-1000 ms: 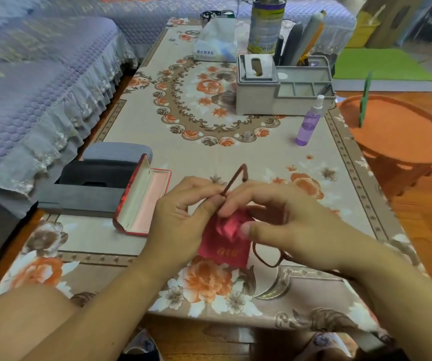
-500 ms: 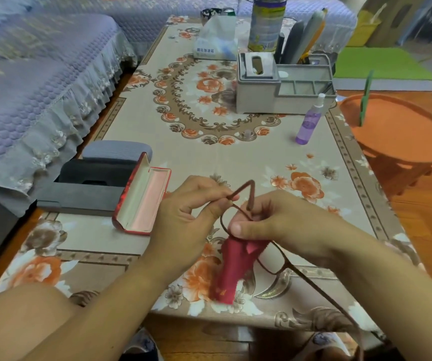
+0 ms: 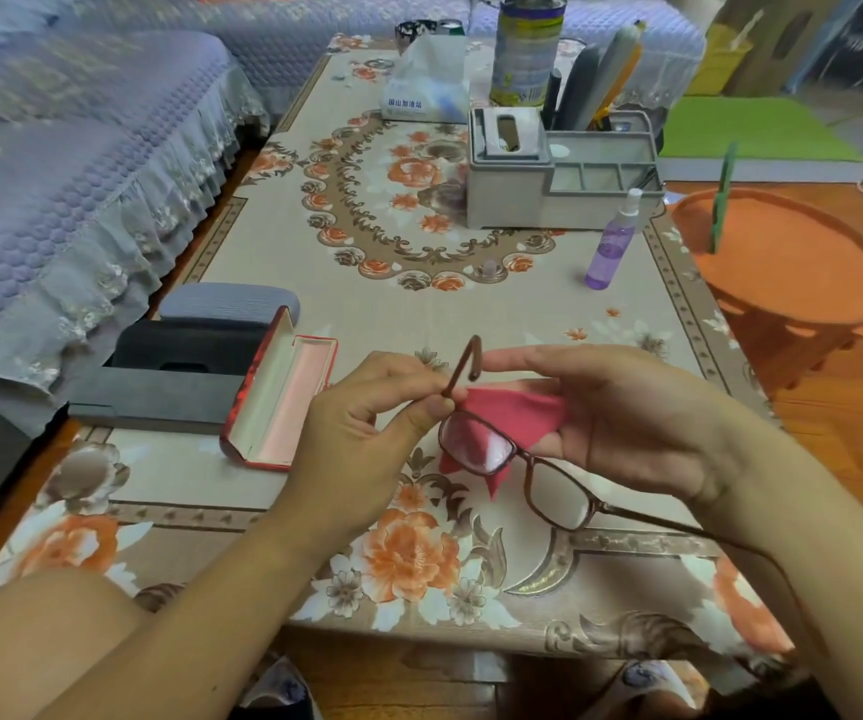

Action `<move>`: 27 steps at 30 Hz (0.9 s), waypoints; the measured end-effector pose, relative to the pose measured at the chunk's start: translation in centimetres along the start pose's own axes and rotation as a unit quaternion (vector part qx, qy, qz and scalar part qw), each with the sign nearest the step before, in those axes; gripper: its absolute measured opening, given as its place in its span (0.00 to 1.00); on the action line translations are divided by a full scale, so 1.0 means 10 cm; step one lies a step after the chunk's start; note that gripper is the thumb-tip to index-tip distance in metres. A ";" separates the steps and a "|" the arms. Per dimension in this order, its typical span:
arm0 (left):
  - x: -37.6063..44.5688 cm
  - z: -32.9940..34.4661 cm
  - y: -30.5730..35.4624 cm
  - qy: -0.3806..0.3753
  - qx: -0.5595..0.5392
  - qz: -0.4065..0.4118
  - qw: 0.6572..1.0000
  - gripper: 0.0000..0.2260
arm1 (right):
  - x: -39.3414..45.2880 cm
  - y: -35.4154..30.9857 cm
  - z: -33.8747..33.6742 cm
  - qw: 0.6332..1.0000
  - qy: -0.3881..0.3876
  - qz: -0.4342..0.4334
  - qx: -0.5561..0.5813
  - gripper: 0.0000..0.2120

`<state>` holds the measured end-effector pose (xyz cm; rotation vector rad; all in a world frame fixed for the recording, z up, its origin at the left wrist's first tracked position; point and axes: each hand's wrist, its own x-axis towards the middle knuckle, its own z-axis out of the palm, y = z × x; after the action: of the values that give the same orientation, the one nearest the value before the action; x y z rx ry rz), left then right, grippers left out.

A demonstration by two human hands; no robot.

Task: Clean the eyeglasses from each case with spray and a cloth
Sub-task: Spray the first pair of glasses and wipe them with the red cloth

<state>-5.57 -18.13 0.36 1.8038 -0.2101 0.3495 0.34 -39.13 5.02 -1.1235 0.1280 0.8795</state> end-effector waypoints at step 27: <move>-0.06 0.10 -0.12 -0.031 -0.019 0.019 0.999 0.06 | 0.09 0.31 0.14 0.979 -0.083 0.009 -0.187 0.04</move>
<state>-5.58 -18.78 -1.16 1.7763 -0.2919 0.3149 -1.60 -37.08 2.97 -1.3915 -0.1731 1.0373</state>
